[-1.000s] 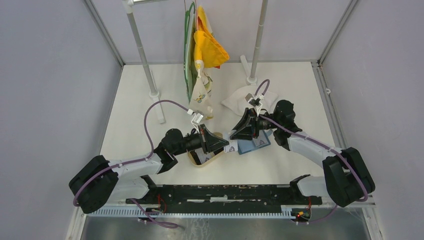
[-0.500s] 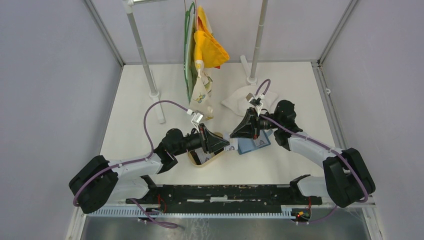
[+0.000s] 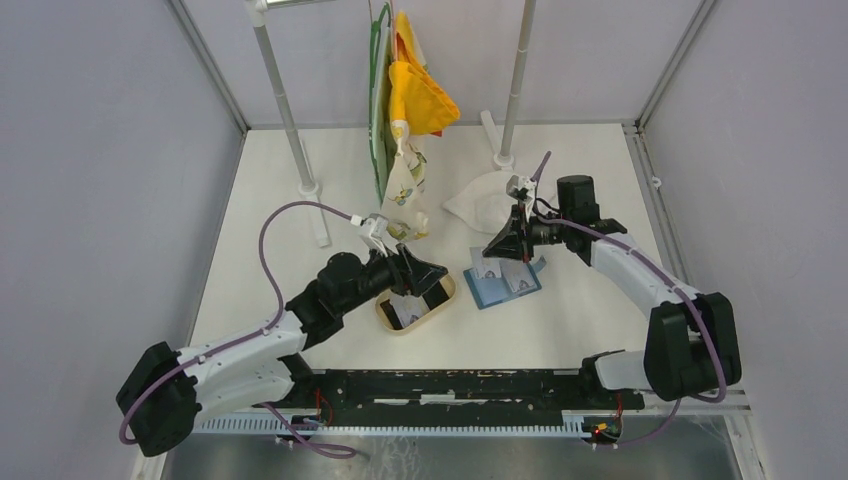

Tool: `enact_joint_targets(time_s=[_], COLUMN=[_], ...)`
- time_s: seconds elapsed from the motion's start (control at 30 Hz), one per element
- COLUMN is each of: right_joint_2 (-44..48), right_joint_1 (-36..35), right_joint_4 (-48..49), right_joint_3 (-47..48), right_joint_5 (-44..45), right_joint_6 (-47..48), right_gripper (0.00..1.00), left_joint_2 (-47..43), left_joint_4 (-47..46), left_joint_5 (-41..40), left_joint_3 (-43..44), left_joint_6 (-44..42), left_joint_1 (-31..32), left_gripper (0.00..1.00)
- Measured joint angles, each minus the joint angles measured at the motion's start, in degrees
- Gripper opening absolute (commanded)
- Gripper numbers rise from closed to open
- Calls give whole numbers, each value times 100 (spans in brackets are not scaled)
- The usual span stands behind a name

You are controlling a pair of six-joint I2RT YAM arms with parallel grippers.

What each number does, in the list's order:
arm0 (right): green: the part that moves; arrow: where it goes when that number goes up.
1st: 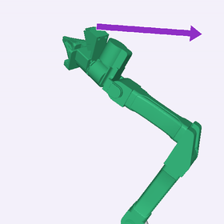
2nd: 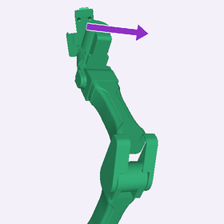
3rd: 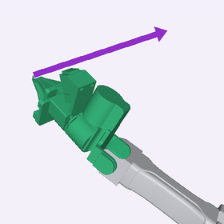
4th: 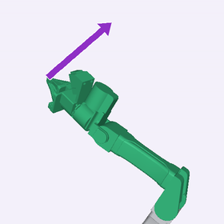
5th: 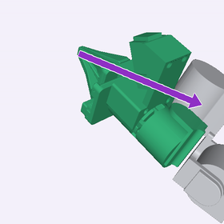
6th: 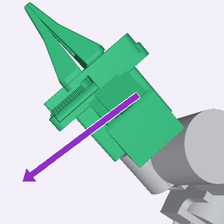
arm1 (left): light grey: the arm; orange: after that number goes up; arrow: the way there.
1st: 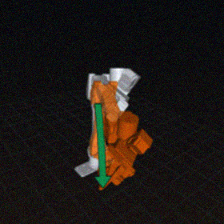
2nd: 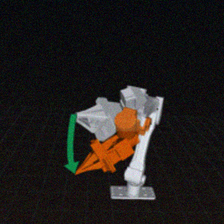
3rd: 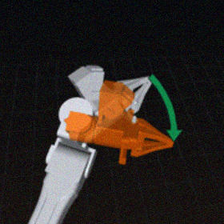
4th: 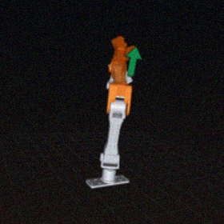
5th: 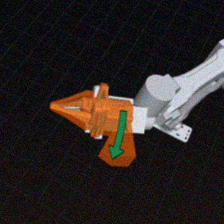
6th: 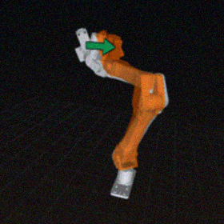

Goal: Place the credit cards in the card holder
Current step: Insert the credit card into the card holder.

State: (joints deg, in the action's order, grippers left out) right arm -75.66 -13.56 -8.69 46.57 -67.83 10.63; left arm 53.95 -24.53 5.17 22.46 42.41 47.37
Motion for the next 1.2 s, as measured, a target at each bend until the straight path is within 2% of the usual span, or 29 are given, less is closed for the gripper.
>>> enact_joint_targets(time_s=[0.2, 0.3, 0.43, 0.6, 0.83, 1.2], right_joint_2=[-671, -813, -988, -1287, -1412, -1818], right_joint_1=[330, 577, 868, 1038, 1161, 1294], right_joint_4=[-1298, -1591, -1779, -1880, -1880, -1882], right_joint_3=[308, 306, 306, 306, 306, 306], right_joint_5=[358, 511, 654, 804, 866, 837], right_joint_6=[925, 1095, 1207, 1222, 1211, 1169], right_gripper=[0, 0, 0, 0, 0, 0], left_joint_2=[831, 1351, 2186, 3265, 4409, 5134], left_joint_4=[271, 267, 398, 780, 1565, 2203], left_joint_5=[-7, -44, -275, -730, -1290, -1624], left_joint_3=[588, 743, 1231, 2173, 3222, 3567], left_joint_6=[-4, -4, -24, -136, -308, -310], left_joint_1=[22, 205, 767, 1257, 1416, 1425], left_gripper=[74, 64, 45, 35, 23, 13])
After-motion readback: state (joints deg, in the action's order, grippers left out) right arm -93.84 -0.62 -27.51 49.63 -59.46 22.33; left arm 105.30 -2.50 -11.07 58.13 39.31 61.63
